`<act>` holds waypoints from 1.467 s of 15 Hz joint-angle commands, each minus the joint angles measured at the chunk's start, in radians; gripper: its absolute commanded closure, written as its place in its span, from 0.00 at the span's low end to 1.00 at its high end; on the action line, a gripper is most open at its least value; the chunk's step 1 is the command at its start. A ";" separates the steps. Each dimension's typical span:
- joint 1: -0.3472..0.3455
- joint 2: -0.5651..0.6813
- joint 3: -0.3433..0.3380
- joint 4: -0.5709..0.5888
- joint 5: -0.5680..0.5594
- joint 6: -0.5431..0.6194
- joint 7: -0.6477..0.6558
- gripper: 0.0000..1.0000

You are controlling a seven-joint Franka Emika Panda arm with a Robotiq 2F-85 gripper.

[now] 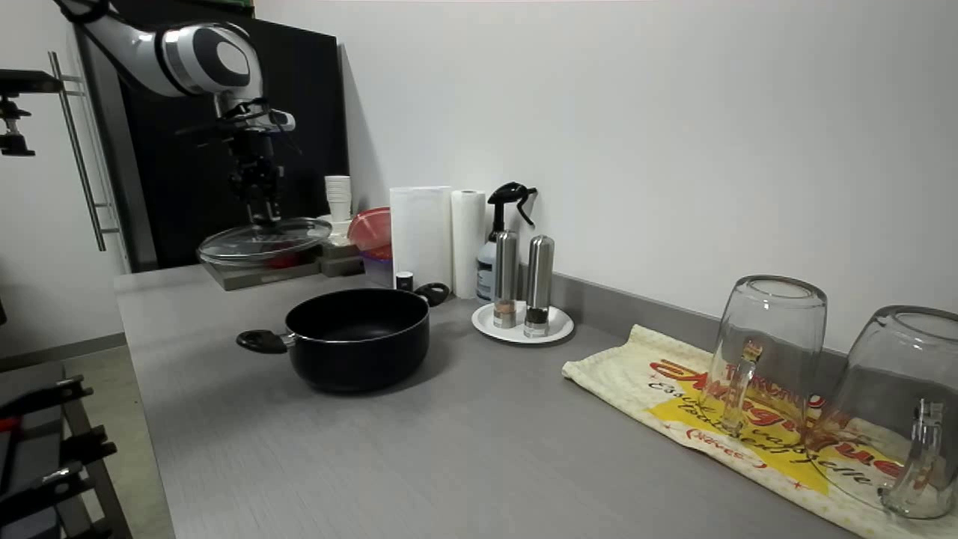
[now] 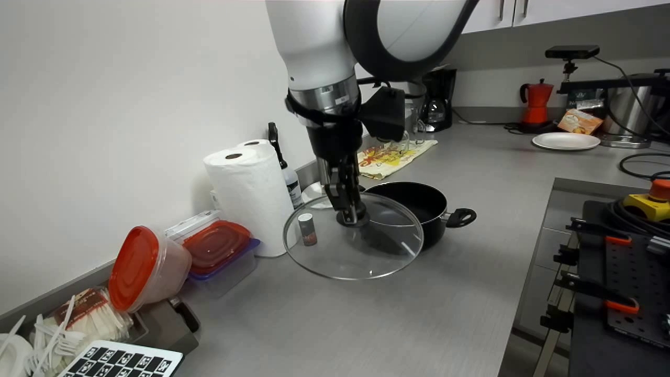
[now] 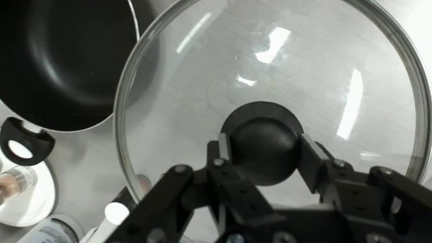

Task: Remove the lid from the top of the pot

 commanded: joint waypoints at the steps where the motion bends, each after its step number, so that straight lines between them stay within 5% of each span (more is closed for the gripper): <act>1: 0.055 0.025 0.020 -0.035 -0.037 0.029 0.082 0.76; 10: 0.203 0.278 -0.025 0.076 -0.081 0.099 0.247 0.76; 22: 0.264 0.478 -0.094 0.287 -0.049 0.063 0.221 0.76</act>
